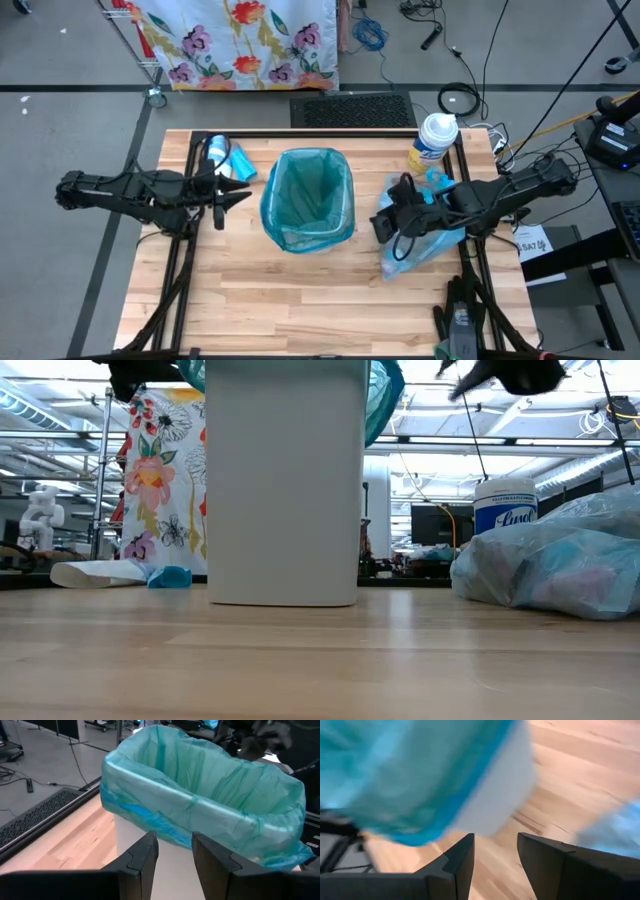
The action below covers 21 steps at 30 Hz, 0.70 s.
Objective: Place trash/remove bag and relplace
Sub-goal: Insert the blue trash bag into the white trash bin
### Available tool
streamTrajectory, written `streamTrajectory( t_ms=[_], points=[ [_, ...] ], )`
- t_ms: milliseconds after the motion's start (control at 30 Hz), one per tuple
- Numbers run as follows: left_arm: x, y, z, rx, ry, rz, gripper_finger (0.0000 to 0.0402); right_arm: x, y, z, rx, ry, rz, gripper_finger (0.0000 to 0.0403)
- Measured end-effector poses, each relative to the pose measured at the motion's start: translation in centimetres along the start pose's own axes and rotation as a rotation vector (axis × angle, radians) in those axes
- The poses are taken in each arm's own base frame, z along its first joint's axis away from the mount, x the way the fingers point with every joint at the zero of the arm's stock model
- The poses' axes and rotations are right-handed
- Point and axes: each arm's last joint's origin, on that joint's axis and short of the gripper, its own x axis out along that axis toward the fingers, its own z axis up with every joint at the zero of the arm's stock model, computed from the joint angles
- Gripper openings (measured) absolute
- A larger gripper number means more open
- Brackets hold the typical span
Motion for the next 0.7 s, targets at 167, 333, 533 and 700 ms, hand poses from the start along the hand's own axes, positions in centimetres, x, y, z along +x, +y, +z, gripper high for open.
streamTrajectory(
  t_ms=[167, 333, 533, 700],
  points=[
    [0.0, 0.0, 0.0, -0.001, 0.000, 0.000, 0.0125, 0.4, -1.2, -0.6, 0.093, 0.039, -0.144, 0.0141],
    [0.0, 0.0, 0.0, 0.000, 0.003, 0.000, 0.0125, 0.8, -1.4, -0.9, 0.094, 0.049, -0.190, 0.0141],
    [0.0, 0.0, -0.1, -0.023, 0.020, -0.020, 0.0125, 1.3, -1.1, -1.1, 0.070, 0.051, -0.188, 0.0141],
    [0.3, 0.0, -0.6, -0.053, 0.068, -0.003, 0.0122, 1.5, -1.0, -1.1, 0.046, -0.022, -0.205, 0.0130]
  ],
)
